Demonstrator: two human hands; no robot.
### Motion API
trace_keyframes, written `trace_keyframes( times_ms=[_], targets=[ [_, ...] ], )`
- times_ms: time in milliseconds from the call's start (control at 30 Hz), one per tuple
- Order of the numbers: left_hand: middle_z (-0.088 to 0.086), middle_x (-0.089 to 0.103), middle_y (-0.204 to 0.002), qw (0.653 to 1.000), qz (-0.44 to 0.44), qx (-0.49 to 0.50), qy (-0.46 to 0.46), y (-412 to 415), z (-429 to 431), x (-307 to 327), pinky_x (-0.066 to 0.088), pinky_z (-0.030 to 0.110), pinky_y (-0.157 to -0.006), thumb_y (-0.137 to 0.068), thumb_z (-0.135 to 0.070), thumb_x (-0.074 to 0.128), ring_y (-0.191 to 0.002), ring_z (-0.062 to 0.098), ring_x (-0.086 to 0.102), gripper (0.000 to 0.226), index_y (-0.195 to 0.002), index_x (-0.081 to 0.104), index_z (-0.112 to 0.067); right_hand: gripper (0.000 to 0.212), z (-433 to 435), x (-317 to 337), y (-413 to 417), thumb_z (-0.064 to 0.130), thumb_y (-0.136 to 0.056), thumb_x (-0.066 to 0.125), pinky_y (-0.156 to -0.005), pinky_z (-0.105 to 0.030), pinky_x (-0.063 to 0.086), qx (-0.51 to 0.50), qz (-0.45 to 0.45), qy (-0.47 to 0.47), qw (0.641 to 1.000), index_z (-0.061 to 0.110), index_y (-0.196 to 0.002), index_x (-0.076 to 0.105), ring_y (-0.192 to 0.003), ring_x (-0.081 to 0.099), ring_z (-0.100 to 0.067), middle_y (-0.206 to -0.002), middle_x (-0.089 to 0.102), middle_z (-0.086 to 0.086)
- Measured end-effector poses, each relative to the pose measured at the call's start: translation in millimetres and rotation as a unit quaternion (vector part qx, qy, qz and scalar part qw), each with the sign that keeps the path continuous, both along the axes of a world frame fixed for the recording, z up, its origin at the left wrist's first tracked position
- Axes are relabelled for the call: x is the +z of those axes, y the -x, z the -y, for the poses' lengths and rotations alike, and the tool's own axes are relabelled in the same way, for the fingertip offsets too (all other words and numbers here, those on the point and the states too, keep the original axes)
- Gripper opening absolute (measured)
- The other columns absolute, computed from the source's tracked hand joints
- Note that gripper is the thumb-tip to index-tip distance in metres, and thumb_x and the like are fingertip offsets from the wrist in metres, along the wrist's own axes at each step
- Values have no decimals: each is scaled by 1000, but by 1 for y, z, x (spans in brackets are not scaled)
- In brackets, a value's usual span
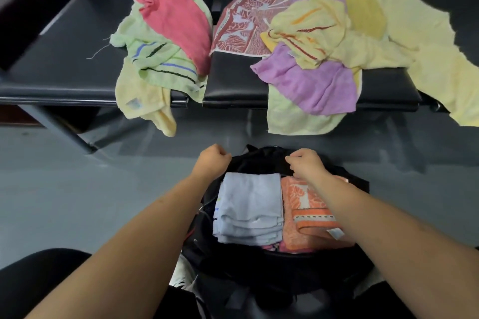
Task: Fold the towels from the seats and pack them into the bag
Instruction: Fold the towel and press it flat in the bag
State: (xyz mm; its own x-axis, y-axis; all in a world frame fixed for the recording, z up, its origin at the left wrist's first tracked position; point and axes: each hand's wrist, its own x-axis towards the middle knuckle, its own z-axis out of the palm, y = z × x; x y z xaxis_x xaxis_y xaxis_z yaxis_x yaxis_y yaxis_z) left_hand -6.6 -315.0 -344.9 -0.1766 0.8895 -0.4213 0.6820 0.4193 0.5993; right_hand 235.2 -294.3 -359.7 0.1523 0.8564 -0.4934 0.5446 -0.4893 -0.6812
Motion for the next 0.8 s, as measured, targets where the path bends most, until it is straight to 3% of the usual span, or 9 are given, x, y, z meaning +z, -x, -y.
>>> trace_keyframes(
  times_ms=[33, 67, 267, 367, 467, 533, 600, 700, 800],
  targets=[
    [13, 73, -96, 1000, 23, 0, -5, -4, -3, 4, 54, 38, -77, -96, -20, 53, -88, 27, 66, 17, -94, 62, -6, 16, -5, 2, -2, 10, -88, 59, -75, -50, 58, 2, 0, 1, 1000, 1, -74, 60, -77, 61, -30, -72, 49, -23],
    [8, 74, -91, 999, 49, -1, -9, -9, -7, 10, 57, 39, -81, -95, -17, 52, -89, 26, 69, 16, -91, 64, -7, 17, -10, 9, -3, 9, -87, 58, -82, -52, 59, 7, -6, 0, 1000, -6, -82, 64, -100, 70, -36, -78, 55, -26],
    [-4, 76, -75, 986, 130, -16, -105, -39, -53, 78, 60, 38, -83, -90, -15, 53, -81, 18, 73, 17, -84, 69, -14, 14, -42, 107, -11, 8, -98, 53, -70, -30, 58, 115, -71, -12, 991, 7, -89, 64, -78, 68, -19, -90, 69, -11],
    [-1, 76, -78, 978, 116, -42, -166, -56, -80, 120, 55, 32, -67, -91, -14, 52, -73, 18, 71, 14, -88, 66, -11, 14, -60, 151, -25, 5, -97, 53, -63, -26, 56, 131, -32, -77, 988, 2, -92, 65, -68, 67, -18, -86, 71, -15],
    [2, 70, -82, 971, 36, -77, -222, -68, -100, 146, 46, 28, -62, -89, -17, 54, -71, 20, 60, 13, -90, 65, -11, 13, -78, 176, -42, 6, -93, 52, -60, -24, 53, 114, 55, -177, 976, 4, -92, 65, -67, 66, -19, -84, 70, -11],
    [3, 68, -89, 967, 7, -94, -235, -76, -113, 154, 45, 29, -63, -90, -17, 55, -78, 21, 59, 13, -96, 65, -12, 13, -91, 182, -53, 11, -93, 58, -71, -26, 45, 106, 118, -226, 961, 10, -104, 63, -82, 61, -21, -96, 65, -5],
    [5, 65, -106, 963, -12, -113, -244, -86, -125, 157, 49, 31, -74, -92, -18, 58, -92, 24, 61, 20, -110, 64, -12, 33, -104, 182, -64, 16, -94, 63, -78, -26, 38, 98, 167, -248, 949, 9, -125, 57, -95, 55, -22, -115, 55, -8],
    [9, 54, -131, 957, -18, -135, -255, -101, -145, 159, 48, 34, -90, -91, -17, 62, -112, 27, 55, 40, -131, 57, -16, 59, -119, 181, -71, 19, -94, 65, -85, -31, 43, 108, 204, -251, 940, 11, -147, 40, -102, 54, -27, -139, 40, -16],
    [10, 46, -139, 956, -28, -187, -226, -118, -168, 155, 43, 30, -96, -92, -17, 62, -119, 29, 54, 48, -139, 52, -22, 73, -133, 174, -72, 21, -93, 66, -96, -35, 49, 161, 207, -243, 934, 23, -156, 29, -106, 58, -33, -140, 34, -16]
  ],
)
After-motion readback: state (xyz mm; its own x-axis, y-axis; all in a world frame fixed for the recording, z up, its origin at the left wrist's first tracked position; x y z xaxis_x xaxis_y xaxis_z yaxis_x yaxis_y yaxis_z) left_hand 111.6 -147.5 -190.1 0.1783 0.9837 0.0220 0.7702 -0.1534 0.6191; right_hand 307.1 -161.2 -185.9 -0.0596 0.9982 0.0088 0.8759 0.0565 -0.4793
